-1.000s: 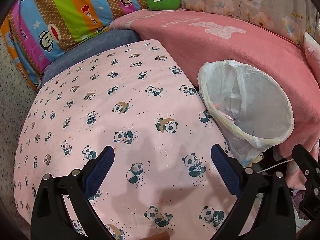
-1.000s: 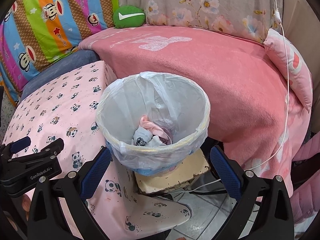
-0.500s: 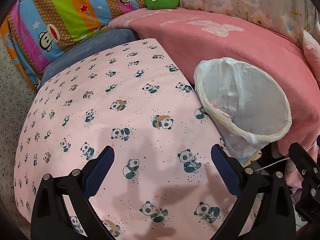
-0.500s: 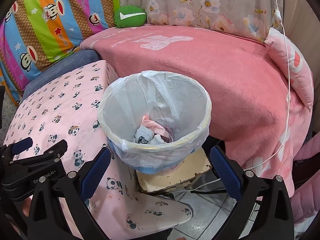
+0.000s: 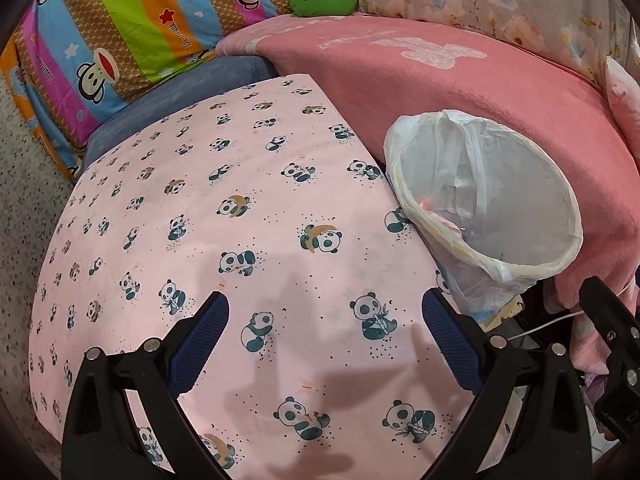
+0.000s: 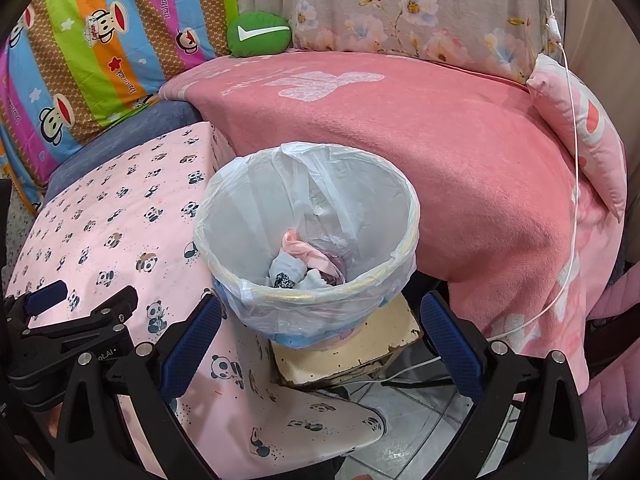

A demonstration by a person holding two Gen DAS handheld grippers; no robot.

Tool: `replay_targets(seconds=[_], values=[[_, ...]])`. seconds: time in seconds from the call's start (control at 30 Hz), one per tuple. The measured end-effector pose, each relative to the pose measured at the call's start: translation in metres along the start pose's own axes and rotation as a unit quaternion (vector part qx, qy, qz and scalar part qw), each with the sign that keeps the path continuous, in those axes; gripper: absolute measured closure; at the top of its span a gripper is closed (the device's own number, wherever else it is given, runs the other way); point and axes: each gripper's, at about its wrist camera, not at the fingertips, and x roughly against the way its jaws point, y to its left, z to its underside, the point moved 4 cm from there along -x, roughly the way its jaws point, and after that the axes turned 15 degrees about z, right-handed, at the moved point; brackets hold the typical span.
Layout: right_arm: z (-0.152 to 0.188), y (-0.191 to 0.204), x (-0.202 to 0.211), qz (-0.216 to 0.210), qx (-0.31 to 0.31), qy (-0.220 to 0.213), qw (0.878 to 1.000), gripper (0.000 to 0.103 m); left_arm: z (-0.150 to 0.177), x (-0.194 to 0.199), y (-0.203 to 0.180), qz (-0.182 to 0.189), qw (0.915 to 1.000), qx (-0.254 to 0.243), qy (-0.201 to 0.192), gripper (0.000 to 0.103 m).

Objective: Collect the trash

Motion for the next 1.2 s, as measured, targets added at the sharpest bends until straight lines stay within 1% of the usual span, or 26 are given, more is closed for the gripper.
replay_targets(seconds=[1.2], values=[[-0.0015,-0.0019,-0.0006,-0.001,-0.001,0.0,1.0,0.005,0.0065,-0.0011,-0.0003,0.003,1.0,0.002,0.007,0.01]])
